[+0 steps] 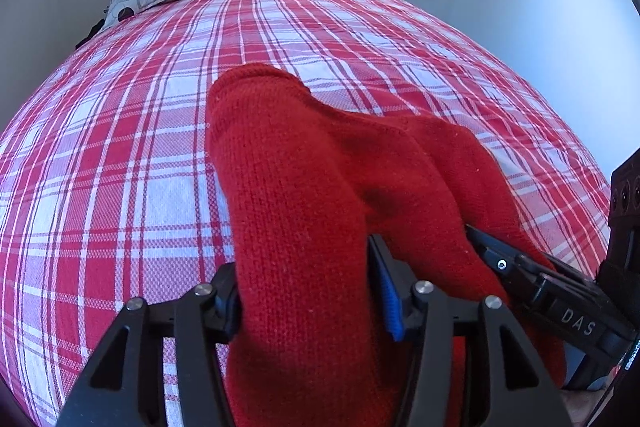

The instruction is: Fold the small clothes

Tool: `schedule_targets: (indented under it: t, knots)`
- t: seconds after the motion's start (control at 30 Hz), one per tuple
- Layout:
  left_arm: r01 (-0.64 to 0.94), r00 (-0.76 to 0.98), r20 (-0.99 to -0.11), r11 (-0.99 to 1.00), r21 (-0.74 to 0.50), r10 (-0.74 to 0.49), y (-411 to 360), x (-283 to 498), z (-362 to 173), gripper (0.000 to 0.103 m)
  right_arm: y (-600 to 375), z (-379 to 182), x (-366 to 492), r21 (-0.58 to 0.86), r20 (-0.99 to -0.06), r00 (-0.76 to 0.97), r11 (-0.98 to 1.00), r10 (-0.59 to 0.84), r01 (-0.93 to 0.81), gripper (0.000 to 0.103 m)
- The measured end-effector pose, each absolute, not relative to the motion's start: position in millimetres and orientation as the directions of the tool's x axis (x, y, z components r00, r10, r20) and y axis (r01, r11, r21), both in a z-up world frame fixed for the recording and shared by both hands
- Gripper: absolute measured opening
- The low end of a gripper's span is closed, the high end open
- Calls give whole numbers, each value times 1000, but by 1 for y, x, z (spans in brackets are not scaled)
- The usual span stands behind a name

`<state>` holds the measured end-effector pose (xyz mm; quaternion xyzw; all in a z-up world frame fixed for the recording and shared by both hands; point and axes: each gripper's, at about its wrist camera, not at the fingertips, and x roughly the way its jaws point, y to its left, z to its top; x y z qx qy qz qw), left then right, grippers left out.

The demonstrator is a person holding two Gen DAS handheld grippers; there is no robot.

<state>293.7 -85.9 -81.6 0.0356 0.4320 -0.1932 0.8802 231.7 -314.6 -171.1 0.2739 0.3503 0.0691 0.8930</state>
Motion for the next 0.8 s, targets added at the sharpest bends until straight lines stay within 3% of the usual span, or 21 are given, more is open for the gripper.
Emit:
schedule_targets:
  t: [0.23, 0.43, 0.6, 0.8]
  knots:
    - [373, 561, -771, 923, -91, -302, -87, 293, -82, 56, -313, -169, 232, 517, -593, 748, 853, 299, 69, 49]
    - [358, 567, -769, 929, -95, -297, -86, 293, -84, 65, -313, -170, 230, 536, -583, 751, 841, 310, 69, 50]
    - [300, 542, -785, 942, -154, -301, -68, 293, -86, 90, -322, -174, 226, 595, -546, 762, 801, 348, 61, 52]
    - [261, 515, -820, 957, -128, -250, -47, 267, -71, 87, -324, -173, 224, 604, -534, 771, 794, 346, 62, 53]
